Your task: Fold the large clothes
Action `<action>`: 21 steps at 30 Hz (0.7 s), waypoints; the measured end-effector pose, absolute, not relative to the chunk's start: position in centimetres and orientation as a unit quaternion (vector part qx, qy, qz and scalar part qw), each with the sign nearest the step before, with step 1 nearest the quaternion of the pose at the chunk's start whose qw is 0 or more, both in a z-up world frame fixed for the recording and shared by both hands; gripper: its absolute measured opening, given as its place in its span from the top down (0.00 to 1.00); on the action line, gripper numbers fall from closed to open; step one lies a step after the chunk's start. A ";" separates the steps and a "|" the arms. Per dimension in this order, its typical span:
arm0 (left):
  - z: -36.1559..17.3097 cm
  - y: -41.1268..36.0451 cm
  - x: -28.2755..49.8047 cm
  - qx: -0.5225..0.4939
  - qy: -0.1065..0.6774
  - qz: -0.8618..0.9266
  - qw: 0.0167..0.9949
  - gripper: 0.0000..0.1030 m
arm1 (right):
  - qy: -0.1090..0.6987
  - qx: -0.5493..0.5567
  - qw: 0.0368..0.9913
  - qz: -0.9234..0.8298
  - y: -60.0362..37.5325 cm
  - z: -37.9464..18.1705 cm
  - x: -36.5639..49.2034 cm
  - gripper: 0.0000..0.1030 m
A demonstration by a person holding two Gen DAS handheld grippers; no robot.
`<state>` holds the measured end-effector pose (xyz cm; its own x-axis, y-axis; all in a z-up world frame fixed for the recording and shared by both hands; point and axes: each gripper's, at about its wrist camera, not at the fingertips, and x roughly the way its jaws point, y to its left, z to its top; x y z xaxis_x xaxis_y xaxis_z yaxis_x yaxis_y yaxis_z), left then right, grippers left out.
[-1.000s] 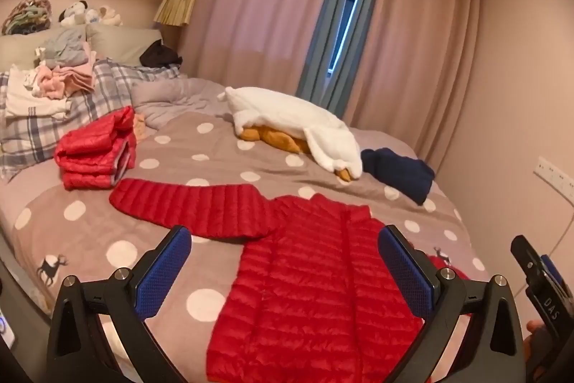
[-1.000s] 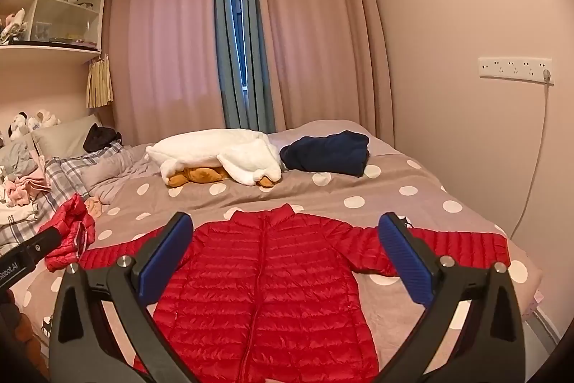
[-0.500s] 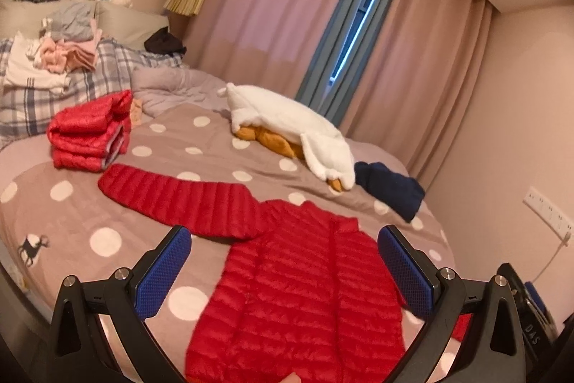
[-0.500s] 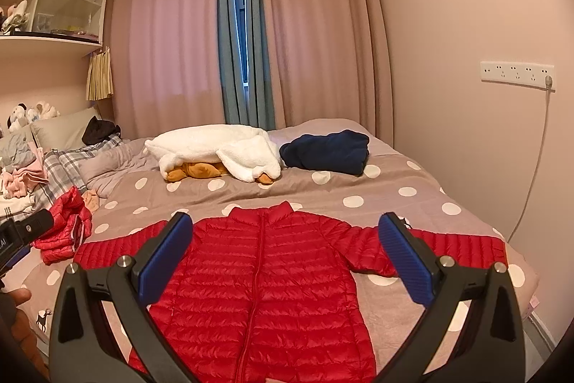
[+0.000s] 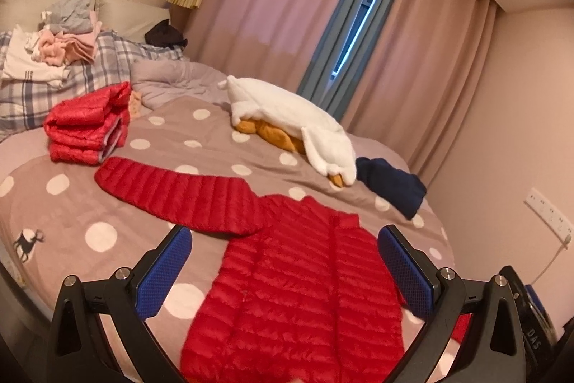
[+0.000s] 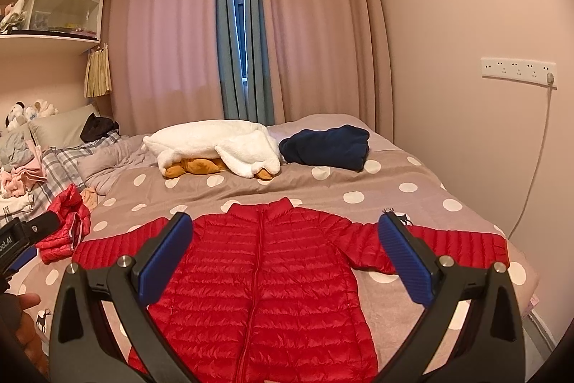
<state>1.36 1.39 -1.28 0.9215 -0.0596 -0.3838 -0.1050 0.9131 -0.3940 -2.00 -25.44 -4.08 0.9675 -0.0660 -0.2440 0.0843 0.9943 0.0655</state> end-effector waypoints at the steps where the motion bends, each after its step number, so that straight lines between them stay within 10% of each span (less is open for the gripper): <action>1: -1.2 1.4 1.3 -0.209 0.195 0.009 0.958 0.00 | 0.121 0.039 0.991 -0.036 -25.5 -4.1 -2.0 0.00; 21: -1.0 0.4 1.9 -0.187 0.200 -0.001 0.962 0.00 | 0.128 0.042 0.991 -0.027 -25.2 -3.9 -1.6 0.00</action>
<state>1.89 0.41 -1.02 0.9204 -0.0770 -0.3833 -0.0725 0.9298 -0.3609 -1.65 -25.21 -3.89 0.9659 -0.0430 -0.2552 0.0647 0.9949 0.0771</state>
